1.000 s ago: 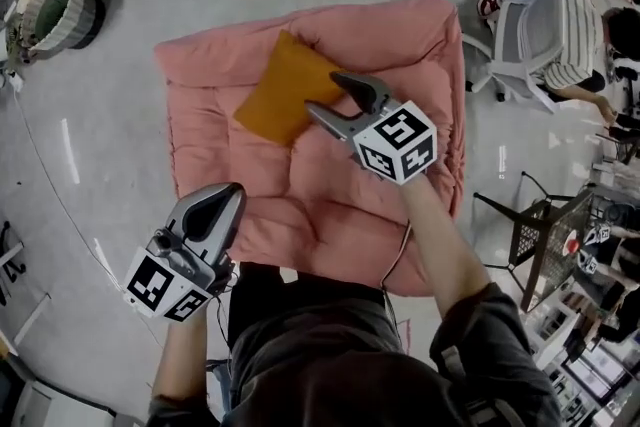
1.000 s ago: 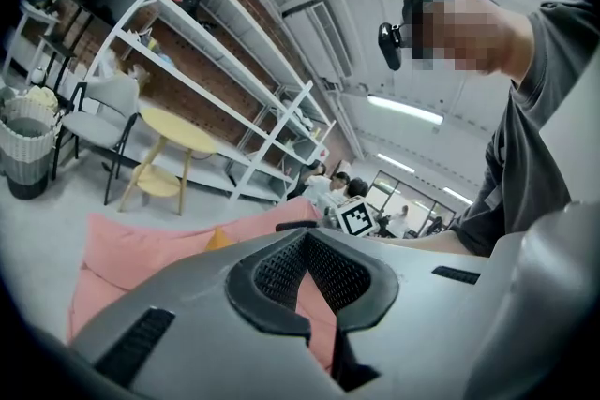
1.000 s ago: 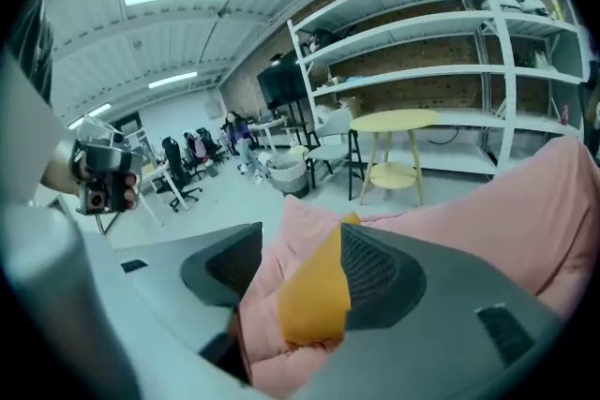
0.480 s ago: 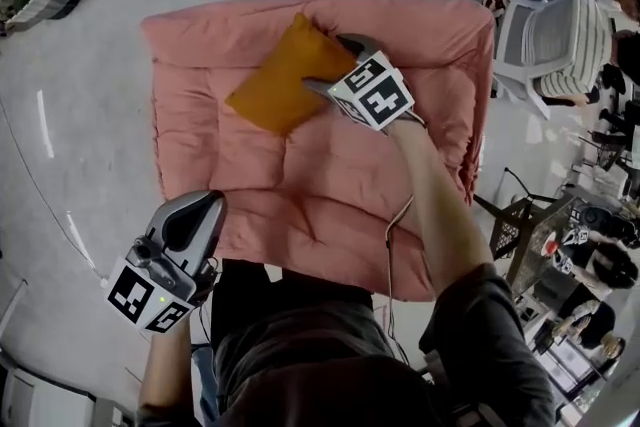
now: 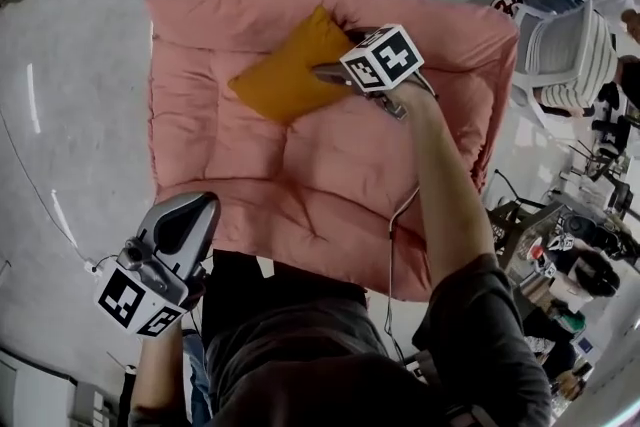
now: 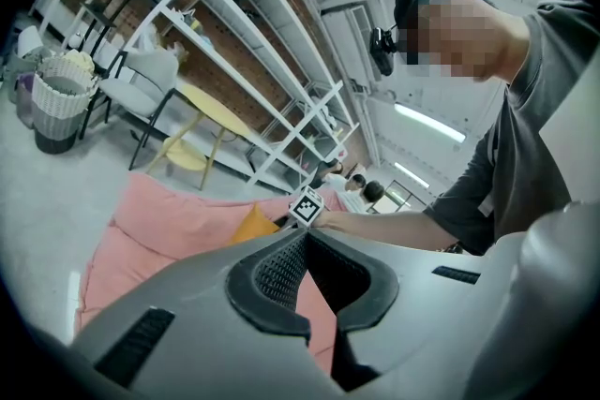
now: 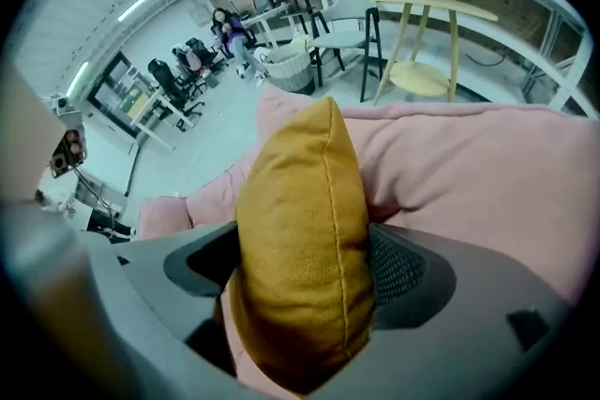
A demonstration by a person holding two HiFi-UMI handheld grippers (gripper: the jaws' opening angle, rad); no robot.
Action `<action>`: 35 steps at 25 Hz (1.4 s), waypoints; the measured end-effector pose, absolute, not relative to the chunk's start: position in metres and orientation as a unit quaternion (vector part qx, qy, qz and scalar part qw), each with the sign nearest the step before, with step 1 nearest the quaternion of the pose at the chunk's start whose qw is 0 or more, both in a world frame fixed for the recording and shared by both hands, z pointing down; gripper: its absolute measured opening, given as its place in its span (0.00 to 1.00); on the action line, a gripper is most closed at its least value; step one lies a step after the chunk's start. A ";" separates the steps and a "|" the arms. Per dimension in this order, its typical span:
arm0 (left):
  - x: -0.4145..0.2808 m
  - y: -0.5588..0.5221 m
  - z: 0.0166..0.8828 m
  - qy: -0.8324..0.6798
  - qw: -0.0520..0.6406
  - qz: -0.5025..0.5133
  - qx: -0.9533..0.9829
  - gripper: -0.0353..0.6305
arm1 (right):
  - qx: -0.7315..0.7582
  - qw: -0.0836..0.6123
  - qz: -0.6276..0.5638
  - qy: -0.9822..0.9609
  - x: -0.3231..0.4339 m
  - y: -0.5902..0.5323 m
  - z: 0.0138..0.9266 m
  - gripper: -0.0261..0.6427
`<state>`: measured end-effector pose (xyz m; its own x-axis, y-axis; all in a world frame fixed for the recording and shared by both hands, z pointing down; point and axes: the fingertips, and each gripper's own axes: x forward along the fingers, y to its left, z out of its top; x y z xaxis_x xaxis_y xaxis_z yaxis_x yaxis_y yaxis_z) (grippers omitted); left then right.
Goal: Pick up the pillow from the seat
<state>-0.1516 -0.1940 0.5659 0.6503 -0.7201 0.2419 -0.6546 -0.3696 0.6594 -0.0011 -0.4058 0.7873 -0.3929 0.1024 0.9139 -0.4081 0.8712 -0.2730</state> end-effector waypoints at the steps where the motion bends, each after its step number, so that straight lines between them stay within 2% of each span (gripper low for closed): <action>1: -0.153 -0.193 0.566 -0.417 0.377 -0.044 0.826 0.07 | 0.092 0.545 0.238 -0.798 -0.002 -0.404 0.789 0.58; 9: -0.158 -0.179 0.560 -0.416 0.373 -0.054 0.827 0.07 | 0.087 0.560 0.221 -0.793 -0.003 -0.384 0.796 0.58; 14: -0.160 -0.167 0.544 -0.417 0.358 -0.063 0.833 0.07 | 0.092 0.572 0.190 -0.793 -0.007 -0.364 0.783 0.44; 20: -0.165 -0.153 0.505 -0.417 0.328 -0.071 0.845 0.07 | 0.116 0.566 0.163 -0.800 -0.009 -0.335 0.744 0.40; 25: -0.172 -0.140 0.472 -0.417 0.298 -0.081 0.855 0.07 | 0.154 0.545 0.134 -0.814 -0.004 -0.327 0.682 0.39; 35: -0.188 -0.123 0.383 -0.401 0.224 -0.079 0.885 0.07 | 0.240 0.457 0.072 -0.853 0.024 -0.298 0.488 0.39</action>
<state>-0.1875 -0.1234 0.3826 0.6665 -0.7444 0.0397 -0.6735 -0.5784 0.4603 0.0242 -0.2985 0.4882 -0.4667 -0.3435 0.8150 -0.4747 0.8748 0.0968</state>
